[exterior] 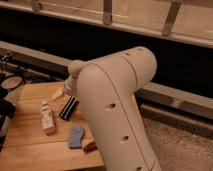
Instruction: Place the eraser on the white sponge
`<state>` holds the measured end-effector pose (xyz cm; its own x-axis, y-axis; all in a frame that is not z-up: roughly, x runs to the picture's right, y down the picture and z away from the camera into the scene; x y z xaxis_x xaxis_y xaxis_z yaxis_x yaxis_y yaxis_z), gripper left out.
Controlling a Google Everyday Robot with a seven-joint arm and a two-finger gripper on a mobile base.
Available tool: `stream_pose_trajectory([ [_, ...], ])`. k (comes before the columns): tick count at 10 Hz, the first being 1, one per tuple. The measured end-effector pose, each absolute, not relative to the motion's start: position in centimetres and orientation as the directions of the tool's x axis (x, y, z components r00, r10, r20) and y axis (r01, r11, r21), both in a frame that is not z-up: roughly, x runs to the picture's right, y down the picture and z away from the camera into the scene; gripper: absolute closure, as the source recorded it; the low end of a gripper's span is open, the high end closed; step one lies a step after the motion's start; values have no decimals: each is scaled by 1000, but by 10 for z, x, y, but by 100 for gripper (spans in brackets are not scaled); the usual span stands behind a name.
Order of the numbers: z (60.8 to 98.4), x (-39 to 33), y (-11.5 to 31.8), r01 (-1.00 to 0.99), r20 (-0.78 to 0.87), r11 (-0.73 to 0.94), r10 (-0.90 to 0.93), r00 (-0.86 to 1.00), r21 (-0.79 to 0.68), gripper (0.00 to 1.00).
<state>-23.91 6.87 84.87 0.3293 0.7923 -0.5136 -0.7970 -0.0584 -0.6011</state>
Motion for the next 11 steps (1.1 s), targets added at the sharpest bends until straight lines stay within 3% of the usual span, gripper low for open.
stream_pose_trajectory([
  [11,900,-243,107,-844,-583,-48,744,326,-534,14],
])
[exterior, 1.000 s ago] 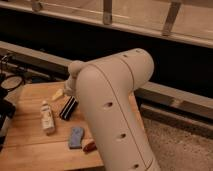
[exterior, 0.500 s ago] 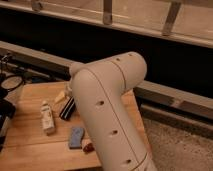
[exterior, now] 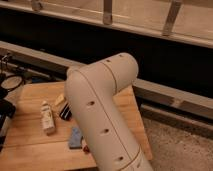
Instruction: Place the eraser on the white sponge
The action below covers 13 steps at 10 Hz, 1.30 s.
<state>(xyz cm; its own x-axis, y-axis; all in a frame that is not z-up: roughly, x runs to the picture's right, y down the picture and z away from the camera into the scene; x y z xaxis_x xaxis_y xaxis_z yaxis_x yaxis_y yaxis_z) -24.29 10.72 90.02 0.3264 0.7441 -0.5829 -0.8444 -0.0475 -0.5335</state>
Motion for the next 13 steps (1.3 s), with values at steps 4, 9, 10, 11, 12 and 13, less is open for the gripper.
stream_pose_trajectory([
  [4,903,-244,110,-844,-579,-56,751,317,-534,45],
  [9,904,-244,112,-839,-582,-69,750,313,-539,94],
  [10,909,-252,117,-831,-576,-75,755,313,-550,99],
  [11,909,-255,119,-829,-576,-81,756,311,-554,100],
  [12,908,-255,120,-828,-577,-77,753,317,-555,100],
  [13,908,-254,120,-828,-577,-76,752,318,-555,100],
])
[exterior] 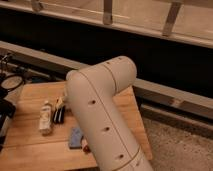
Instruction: Place the eraser on the white sponge
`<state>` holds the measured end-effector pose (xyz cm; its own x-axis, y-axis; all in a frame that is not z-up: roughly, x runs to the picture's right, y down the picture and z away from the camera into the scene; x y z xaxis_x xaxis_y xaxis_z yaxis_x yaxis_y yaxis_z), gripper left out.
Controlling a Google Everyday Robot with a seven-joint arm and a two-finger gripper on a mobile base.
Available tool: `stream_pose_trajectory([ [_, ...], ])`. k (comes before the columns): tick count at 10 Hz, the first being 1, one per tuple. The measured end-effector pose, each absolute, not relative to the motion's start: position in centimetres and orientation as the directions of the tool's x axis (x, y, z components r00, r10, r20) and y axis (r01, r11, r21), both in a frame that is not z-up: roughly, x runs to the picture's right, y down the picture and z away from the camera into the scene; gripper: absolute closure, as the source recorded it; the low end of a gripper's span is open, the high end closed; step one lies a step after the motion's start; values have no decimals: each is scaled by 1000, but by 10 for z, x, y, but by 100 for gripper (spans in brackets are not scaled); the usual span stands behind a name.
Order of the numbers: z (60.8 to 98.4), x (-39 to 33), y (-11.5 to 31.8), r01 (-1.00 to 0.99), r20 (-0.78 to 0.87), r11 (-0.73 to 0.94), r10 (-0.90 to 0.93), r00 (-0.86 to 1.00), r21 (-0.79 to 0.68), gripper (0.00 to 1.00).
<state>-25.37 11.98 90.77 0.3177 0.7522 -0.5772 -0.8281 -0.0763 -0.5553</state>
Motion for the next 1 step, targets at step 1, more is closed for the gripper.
stream_pose_trajectory([
  [1,905,-257,119,-814,-558,-62,758,337,-577,100],
])
